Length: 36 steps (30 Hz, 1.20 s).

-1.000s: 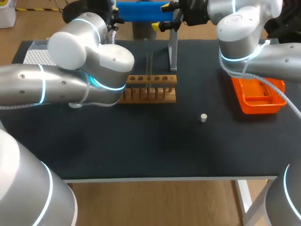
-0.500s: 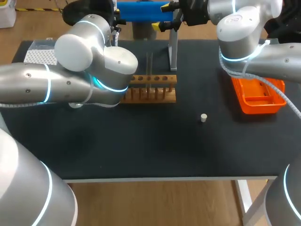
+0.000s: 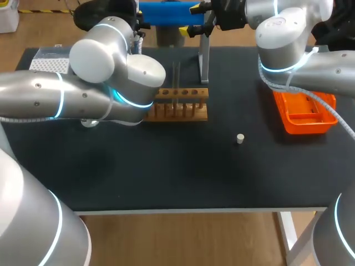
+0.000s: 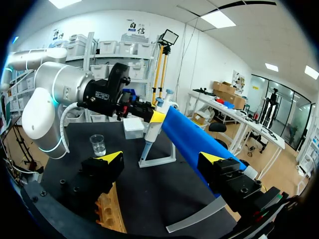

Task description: Invert the test tube, pick up the pipette, mount the tip to pipette, aspirate from beaker and dispense into the tube, eject the tip, return the pipette, and cap with the stopper.

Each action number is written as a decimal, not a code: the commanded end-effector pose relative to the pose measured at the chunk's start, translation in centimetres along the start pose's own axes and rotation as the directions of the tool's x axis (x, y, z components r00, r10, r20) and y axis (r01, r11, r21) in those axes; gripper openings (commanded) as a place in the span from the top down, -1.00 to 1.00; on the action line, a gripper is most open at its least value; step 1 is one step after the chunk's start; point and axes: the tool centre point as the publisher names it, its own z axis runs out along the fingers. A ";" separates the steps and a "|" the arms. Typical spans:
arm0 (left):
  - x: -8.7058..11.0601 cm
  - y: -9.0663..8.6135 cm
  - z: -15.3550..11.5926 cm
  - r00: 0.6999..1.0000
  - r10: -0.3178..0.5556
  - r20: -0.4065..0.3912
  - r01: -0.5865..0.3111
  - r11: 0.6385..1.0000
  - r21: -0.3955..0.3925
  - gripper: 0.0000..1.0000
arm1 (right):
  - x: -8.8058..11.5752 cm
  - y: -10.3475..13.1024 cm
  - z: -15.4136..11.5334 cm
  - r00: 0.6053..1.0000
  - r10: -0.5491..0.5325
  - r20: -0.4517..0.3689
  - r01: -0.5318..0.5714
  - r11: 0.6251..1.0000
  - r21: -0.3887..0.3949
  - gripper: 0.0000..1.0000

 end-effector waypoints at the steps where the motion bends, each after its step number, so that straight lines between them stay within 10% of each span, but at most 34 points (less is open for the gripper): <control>1: 0.2 0.0 0.4 1.000 -0.002 0.009 0.002 1.000 -0.003 1.00 | -0.1 0.0 -0.1 1.000 0.001 -0.003 -0.001 1.000 0.003 -1.00; 36: -0.5 0.6 1.2 0.999 -0.024 0.021 0.025 0.998 -0.054 1.00 | -0.1 0.0 -0.1 1.000 0.001 -0.003 -0.001 1.000 0.003 -1.00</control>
